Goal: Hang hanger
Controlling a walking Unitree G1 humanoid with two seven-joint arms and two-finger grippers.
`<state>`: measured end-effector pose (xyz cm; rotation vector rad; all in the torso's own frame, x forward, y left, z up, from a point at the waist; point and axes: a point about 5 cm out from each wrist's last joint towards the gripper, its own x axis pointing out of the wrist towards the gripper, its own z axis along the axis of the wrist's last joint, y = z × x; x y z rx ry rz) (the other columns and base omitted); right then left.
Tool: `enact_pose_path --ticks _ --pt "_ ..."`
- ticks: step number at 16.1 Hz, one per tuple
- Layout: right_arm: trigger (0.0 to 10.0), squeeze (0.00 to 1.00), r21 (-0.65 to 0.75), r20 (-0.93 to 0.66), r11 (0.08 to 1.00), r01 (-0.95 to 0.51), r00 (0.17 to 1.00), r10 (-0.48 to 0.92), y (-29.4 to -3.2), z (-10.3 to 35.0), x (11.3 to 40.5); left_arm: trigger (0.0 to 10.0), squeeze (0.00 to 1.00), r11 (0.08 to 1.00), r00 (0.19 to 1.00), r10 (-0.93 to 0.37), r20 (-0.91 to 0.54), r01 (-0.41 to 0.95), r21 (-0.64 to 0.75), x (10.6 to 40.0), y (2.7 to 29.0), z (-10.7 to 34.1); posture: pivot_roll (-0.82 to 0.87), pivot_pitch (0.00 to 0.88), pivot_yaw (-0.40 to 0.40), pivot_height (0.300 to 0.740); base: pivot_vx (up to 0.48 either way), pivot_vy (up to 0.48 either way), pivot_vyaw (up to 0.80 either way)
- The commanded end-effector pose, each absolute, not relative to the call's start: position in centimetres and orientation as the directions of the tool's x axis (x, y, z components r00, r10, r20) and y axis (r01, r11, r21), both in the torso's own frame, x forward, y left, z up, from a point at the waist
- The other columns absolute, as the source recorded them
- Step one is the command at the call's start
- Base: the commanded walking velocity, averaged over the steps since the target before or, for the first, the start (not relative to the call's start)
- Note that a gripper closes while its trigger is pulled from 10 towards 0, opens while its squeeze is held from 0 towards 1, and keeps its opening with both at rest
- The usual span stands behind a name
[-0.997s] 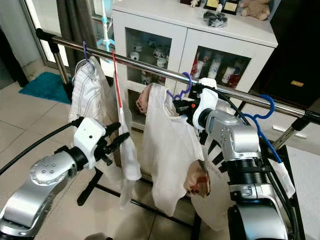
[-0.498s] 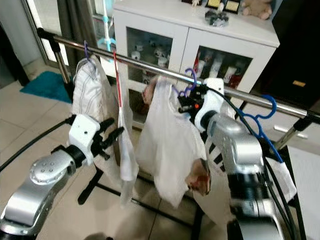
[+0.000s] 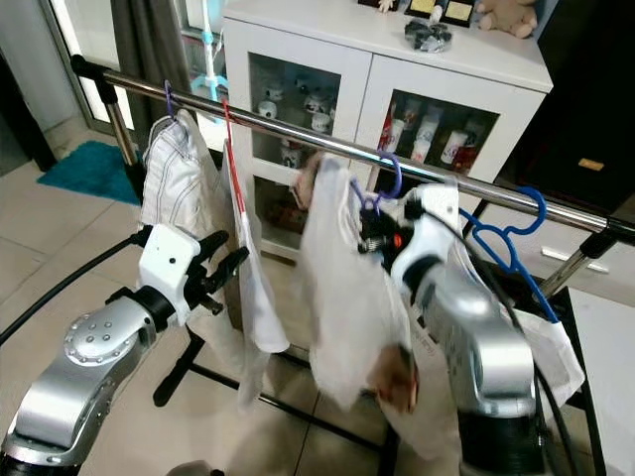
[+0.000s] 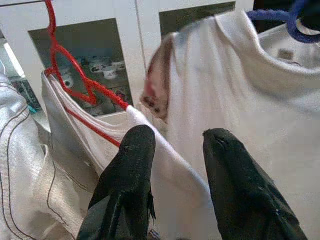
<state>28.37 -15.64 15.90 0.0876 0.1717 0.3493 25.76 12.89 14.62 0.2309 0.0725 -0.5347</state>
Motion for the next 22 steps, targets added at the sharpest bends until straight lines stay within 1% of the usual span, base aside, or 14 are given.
enact_pose_path --ticks 1,5,12,21,22 --pt "0.0 0.00 0.097 -0.122 0.939 -0.330 0.933 0.340 -15.5 16.5 28.0 10.0 0.00 0.834 0.857 -0.498 -0.134 0.515 0.198 25.7 12.7 14.5 0.03 0.000 -0.093 0.740 0.000 0.000 0.00" --pt "0.0 0.00 0.092 -0.154 0.945 -0.315 0.933 0.326 -14.6 15.4 26.9 10.0 0.00 0.831 0.854 -0.503 -0.137 0.521 0.197 25.7 12.7 14.5 0.03 0.000 -0.091 0.740 0.000 0.000 0.00" --pt "0.0 0.00 0.060 -0.155 0.954 -0.292 0.942 0.298 -14.6 15.0 27.0 10.0 0.00 0.829 0.852 -0.504 -0.141 0.523 0.199 25.6 12.7 14.5 0.04 0.000 -0.096 0.740 -0.269 0.000 0.00" --pt "0.0 0.00 0.056 -0.134 0.947 -0.317 0.937 0.321 -14.4 15.3 26.8 10.0 0.00 0.823 0.843 -0.520 -0.141 0.538 0.180 25.7 12.5 14.4 0.03 0.000 -0.094 0.740 -0.268 0.000 0.00" --pt "0.0 0.00 0.063 -0.128 0.944 -0.325 0.935 0.330 -14.3 15.3 26.8 10.0 0.00 0.824 0.842 -0.520 -0.142 0.539 0.176 25.7 12.5 14.4 0.03 0.000 -0.091 0.740 0.000 0.000 0.00"
